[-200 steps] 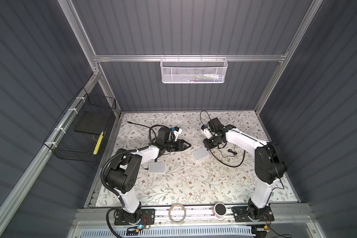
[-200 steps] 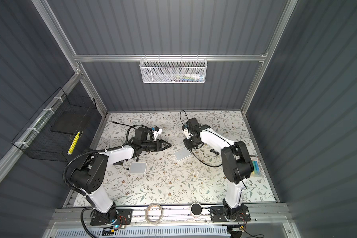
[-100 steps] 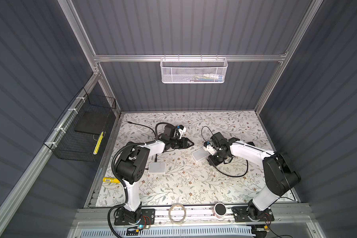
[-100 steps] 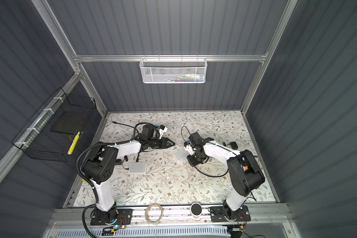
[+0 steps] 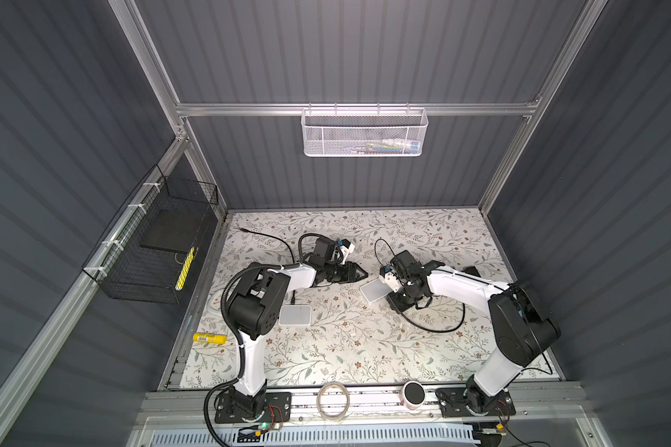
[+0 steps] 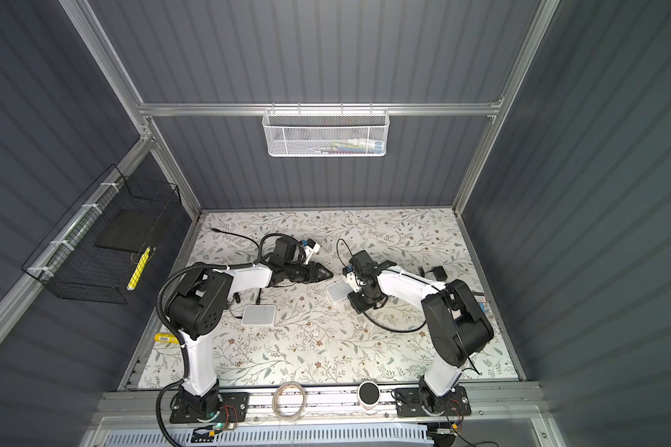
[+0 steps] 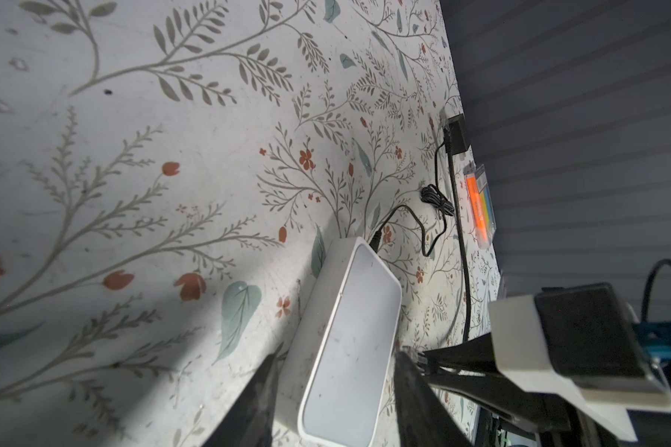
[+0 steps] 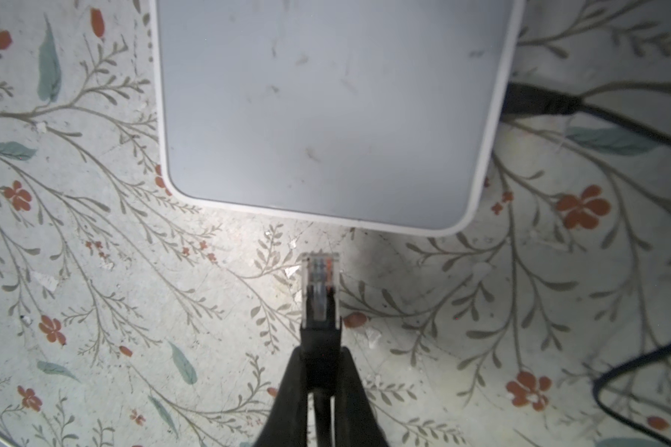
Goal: Insert the plug into the switch port
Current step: 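Align the ethernet plug with the router's near edge using the right gripper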
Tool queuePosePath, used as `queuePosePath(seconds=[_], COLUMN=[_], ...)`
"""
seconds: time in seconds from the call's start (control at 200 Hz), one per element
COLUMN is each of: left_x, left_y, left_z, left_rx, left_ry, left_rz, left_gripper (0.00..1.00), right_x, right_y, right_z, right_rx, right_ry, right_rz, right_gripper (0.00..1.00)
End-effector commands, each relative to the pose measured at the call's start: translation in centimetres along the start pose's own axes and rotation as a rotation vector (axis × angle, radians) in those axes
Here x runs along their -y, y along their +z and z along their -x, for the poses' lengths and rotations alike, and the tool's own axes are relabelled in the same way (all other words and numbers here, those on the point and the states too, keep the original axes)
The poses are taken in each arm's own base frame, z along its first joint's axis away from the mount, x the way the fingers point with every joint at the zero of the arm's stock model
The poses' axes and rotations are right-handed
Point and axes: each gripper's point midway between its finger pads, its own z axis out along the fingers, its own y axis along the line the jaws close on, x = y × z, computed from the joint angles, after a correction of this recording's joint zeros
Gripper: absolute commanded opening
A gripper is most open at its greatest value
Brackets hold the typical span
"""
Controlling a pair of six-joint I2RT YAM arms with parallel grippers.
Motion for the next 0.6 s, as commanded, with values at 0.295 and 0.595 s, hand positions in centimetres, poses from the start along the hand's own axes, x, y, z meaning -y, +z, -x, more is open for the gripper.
queuePosePath(seconds=[0.295, 0.595], left_x=[0.9, 0.8], left_y=[1.3, 1.7], left_z=[0.2, -0.1], left_rx=[-0.022, -0.043], left_ry=[0.028, 0.034], left_rz=[-0.040, -0.049], left_gripper=[0.48, 0.48], right_x=[1.5, 0.9], right_y=[0.7, 1.6], right_z=[0.2, 0.9], right_rx=[-0.040, -0.016], right_ry=[0.114, 0.138], right_rz=[-0.099, -0.111], right_gripper=[0.00, 0.00])
